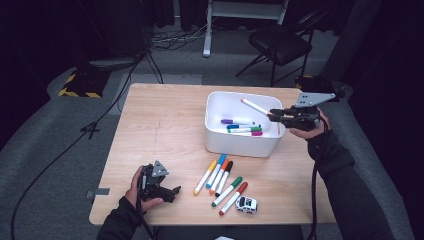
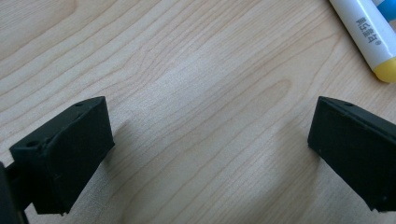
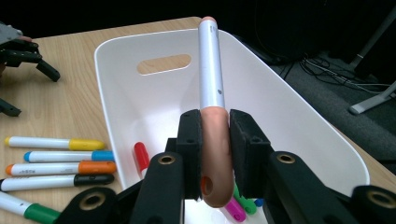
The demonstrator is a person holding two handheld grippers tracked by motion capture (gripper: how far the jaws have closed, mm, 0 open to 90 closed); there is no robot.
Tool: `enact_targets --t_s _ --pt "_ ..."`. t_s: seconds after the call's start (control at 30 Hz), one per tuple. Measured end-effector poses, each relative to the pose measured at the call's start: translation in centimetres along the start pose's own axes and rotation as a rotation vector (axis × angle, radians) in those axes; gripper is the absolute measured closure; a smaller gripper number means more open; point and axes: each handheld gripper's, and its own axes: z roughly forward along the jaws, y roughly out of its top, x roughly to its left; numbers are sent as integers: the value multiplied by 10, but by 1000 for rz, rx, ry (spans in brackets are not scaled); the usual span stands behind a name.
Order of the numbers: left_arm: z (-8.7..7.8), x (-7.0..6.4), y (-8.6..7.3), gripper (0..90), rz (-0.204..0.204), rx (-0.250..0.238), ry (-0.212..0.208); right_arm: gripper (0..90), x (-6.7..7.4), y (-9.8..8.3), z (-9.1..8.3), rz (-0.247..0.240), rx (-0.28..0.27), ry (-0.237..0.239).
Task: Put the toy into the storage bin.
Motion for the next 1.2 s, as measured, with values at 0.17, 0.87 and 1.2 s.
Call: enact_targets --t_s 0.17,0.87,1.2 --pt "0 -1 0 2 -9 2 -2 752 -7 5 15 13 30 4" --pt "0 -1 0 2 -9 2 -2 751 -23 6 59 -2 242 44" --pt "0 -1 0 2 -10 1 -1 751 -23 4 51 -58 376 89"
